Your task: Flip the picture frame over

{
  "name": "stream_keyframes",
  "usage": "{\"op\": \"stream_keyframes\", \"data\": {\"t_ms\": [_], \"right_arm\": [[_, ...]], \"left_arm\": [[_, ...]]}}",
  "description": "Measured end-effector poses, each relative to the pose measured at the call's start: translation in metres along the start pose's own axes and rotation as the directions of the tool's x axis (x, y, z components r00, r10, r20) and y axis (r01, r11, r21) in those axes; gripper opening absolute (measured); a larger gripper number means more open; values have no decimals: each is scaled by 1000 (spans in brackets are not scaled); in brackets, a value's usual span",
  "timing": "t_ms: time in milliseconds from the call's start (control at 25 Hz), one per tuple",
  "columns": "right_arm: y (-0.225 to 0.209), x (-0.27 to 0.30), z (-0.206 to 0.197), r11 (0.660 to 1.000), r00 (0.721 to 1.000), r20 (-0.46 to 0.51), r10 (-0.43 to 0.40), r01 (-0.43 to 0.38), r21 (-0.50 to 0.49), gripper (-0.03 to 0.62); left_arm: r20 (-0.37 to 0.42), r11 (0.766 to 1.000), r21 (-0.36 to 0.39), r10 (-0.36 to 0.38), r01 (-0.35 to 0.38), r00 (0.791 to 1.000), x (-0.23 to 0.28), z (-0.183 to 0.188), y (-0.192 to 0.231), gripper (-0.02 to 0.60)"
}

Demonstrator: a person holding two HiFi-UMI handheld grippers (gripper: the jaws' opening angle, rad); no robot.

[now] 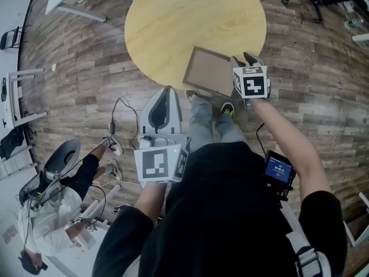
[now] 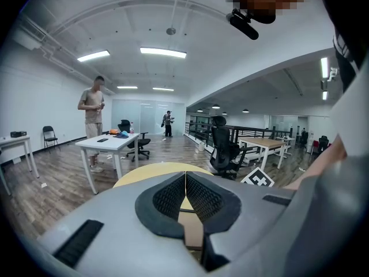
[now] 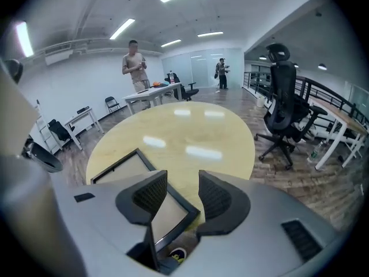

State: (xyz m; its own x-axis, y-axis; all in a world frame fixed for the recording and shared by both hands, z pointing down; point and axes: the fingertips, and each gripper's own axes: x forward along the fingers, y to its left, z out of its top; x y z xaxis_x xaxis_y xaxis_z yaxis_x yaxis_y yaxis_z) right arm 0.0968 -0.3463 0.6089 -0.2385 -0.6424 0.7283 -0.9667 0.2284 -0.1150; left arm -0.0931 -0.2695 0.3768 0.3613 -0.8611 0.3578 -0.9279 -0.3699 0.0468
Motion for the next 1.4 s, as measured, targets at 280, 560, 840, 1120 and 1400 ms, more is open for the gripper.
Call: {"op": "stream_keyframes", "data": {"t_ms": [280,560,840,1120,1400], "right_arm": [[14,-45,80,988,973,227,48,-13,-155,176],[32,-174,167,959,845,521,123,34,-280,46],[47,-276,174,959,727,644,239,-73,-273,18],[55,-327,137,951,714,650,259,-71,-301,18],[70,-341,128,956,710,656,256,-85,-281,18]], "left_arm": [[37,1000,-4,0,0,999,5,21,-1,23],[144,999,27,-51,48,988,2,57,-23,23],[221,998,12,-68,67,973,-29,78,-41,23],[205,996,26,-94,90,974,-50,79,-65,23],[240,992,32,-125,121,963,-62,92,-74,23]]}}
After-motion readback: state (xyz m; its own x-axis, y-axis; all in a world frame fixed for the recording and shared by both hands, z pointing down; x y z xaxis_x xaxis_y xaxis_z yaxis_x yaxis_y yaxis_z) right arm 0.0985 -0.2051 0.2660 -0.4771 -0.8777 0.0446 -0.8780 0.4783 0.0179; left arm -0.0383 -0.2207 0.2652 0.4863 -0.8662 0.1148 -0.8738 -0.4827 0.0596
